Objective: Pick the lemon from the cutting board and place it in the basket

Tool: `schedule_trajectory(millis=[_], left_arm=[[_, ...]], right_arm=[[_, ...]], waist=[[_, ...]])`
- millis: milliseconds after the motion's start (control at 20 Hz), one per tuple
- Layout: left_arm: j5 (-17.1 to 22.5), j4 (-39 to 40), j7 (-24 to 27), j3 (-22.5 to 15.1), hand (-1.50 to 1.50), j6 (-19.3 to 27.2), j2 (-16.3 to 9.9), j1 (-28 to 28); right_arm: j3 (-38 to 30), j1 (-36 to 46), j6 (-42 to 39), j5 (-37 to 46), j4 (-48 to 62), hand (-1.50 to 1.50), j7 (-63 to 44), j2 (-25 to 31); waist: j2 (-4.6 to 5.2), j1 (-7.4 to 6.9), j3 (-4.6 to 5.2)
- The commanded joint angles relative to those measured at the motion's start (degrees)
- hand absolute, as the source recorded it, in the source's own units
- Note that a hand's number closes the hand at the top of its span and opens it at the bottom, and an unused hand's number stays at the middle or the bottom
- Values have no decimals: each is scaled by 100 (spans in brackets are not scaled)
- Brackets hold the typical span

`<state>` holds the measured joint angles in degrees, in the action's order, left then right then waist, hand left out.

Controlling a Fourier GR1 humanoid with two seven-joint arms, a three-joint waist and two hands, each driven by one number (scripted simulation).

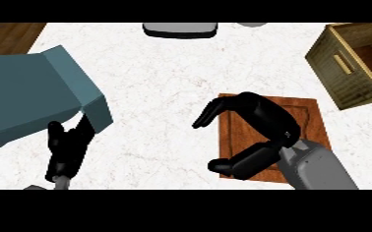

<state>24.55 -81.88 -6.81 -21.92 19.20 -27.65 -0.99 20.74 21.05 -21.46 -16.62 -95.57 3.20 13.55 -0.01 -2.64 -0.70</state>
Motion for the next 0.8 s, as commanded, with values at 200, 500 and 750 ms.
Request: schedule_trajectory(millis=[200, 500, 750], left_arm=[[119, 232, -204, 15, 0, -173, -179, 580], [195, 199, -415, 99, 0, -137, -111, 434], [117, 420, -186, 104, 0, -372, -97, 427]], right_arm=[[-197, 711, 209, 1956, -661, -150, -438, 1303], [-1006, 1676, -773, 2035, -729, -150, -800, 2746], [-1426, 2249, -2064, 1584, -133, -150, -556, 3719]], waist=[[-66, 300, 91], [-21, 328, 81], [23, 268, 79]])
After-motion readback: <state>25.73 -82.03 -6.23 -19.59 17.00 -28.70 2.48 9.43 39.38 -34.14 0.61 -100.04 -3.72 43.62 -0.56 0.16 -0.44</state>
